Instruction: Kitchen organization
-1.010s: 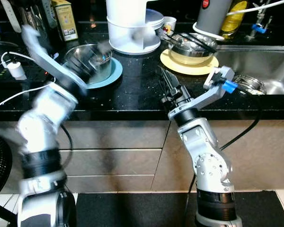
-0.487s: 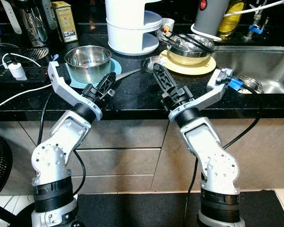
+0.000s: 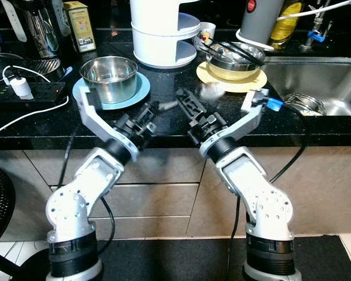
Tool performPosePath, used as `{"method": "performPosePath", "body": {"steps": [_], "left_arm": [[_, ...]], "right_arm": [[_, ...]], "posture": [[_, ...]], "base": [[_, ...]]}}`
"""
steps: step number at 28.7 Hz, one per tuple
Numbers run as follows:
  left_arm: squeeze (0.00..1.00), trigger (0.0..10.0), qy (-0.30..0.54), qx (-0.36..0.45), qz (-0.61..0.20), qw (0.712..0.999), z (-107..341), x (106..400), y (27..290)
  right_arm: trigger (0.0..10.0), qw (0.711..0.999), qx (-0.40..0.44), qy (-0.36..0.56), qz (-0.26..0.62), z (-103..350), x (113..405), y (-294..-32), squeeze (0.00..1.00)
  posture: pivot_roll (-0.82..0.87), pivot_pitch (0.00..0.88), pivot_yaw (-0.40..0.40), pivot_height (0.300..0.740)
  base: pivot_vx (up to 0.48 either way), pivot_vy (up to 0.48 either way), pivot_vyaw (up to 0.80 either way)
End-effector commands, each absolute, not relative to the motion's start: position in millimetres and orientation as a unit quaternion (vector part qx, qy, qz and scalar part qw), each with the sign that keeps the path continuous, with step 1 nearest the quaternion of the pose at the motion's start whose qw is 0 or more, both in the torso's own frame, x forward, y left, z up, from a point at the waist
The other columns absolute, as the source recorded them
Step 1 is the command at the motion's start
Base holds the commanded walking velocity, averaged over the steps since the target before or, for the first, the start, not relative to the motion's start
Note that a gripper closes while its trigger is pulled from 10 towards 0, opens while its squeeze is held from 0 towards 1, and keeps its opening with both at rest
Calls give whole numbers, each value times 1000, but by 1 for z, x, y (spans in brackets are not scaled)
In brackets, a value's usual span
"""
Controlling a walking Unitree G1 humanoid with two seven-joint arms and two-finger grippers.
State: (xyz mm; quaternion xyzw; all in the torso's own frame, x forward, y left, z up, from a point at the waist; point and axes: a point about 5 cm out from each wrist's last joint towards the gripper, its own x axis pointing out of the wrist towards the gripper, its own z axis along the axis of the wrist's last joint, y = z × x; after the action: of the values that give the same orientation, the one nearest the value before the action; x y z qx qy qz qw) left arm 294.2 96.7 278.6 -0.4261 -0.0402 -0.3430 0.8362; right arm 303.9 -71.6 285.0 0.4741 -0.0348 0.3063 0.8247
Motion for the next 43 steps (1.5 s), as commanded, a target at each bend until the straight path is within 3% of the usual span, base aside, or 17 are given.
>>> {"method": "performPosePath", "body": {"steps": [1, 5, 6, 7, 35, 36, 37, 38, 43], "left_arm": [[0, 0, -37, -424, -354, 833, 279, 289, 94], [0, 0, -35, -424, -352, 833, 277, 289, 95], [0, 0, -34, -423, -350, 835, 277, 290, 95], [0, 0, -36, -424, -342, 838, 277, 291, 98], [0, 0, -27, -413, -324, 851, 269, 293, 103], [0, 2902, -24, -416, -320, 851, 269, 294, 102], [0, 2902, -22, -419, -318, 850, 268, 294, 102], [1000, 10000, -23, -420, -317, 850, 268, 295, 103], [1000, 10000, -22, -403, -307, 862, 266, 296, 107]], "right_arm": [[10000, 792, 523, -11, 315, 279, 300, -54, 0], [10000, 788, 533, -16, 308, 281, 302, -58, 0], [3804, 784, 540, -19, 305, 282, 302, -59, 0], [0, 781, 547, -22, 302, 283, 303, -62, 0], [0, 784, 546, -40, 293, 285, 305, -67, 0], [0, 784, 546, -41, 291, 285, 305, -67, 0], [0, 785, 546, -42, 290, 285, 306, -68, 0], [0, 785, 547, -43, 289, 285, 306, -68, 0], [0, 794, 539, -53, 276, 285, 309, -75, 0]], "posture": [[-92, 168, -18, 740], [-93, 168, -16, 740], [-93, 168, -16, 740], [-94, 165, -16, 740], [-94, 140, -20, 740], [-94, 140, -20, 740], [-94, 140, -20, 740], [-94, 140, -20, 740], [-92, 146, -18, 740]], "base": [[0, 0, 0], [0, 0, 0], [0, 0, 0], [0, 0, 0], [0, 0, 0], [0, 0, 0], [0, 0, 0], [0, 0, 0], [0, 0, 0]]}}
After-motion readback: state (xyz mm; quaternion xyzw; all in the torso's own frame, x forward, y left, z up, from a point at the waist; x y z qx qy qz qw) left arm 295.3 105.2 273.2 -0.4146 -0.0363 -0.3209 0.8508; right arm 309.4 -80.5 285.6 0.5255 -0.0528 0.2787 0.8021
